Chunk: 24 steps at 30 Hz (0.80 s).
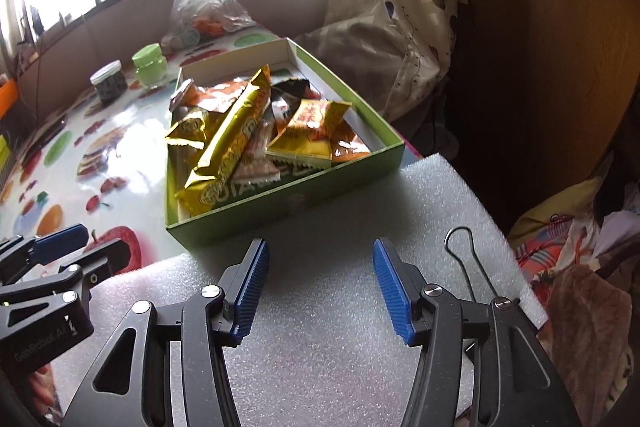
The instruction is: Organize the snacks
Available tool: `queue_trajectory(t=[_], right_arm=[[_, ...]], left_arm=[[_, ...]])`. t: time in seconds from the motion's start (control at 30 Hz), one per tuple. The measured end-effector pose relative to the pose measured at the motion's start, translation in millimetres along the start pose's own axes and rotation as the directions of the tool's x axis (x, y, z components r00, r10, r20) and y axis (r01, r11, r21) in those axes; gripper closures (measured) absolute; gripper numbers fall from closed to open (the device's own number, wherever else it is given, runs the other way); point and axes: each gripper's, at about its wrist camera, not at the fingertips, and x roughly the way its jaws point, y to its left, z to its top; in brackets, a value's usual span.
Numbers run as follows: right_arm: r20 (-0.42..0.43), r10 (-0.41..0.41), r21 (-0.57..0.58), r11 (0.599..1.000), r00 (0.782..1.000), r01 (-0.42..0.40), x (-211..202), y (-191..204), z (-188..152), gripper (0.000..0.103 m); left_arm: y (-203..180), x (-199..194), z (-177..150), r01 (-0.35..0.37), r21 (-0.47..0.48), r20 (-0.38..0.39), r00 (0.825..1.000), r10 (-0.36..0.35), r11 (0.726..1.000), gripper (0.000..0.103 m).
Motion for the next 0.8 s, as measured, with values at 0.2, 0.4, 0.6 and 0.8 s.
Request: queue_trajectory(t=[0.2,0.4,0.6,0.8], right_arm=[[0.008,-0.013,-0.012,1.0,1.0,0.013,0,2,-5,0.047],[0.019,-0.027,-0.022,0.999,0.999,0.027,1,5,-7,0.047],[0.031,-0.033,-0.017,0.999,0.999,0.034,1,6,-9,0.047],[0.041,-0.04,-0.01,0.999,0.998,0.041,1,6,-11,0.047]], left_arm=[[-5,4,-8,0.014,0.0,-0.01,1.0,-0.014,1.0,0.045],[-6,3,-10,0.006,-0.007,0.008,1.0,-0.006,1.0,0.045],[-5,2,-12,0.008,-0.017,0.02,1.0,-0.008,1.0,0.045],[-4,0,-15,0.012,-0.027,0.034,0.999,-0.011,1.0,0.045]])
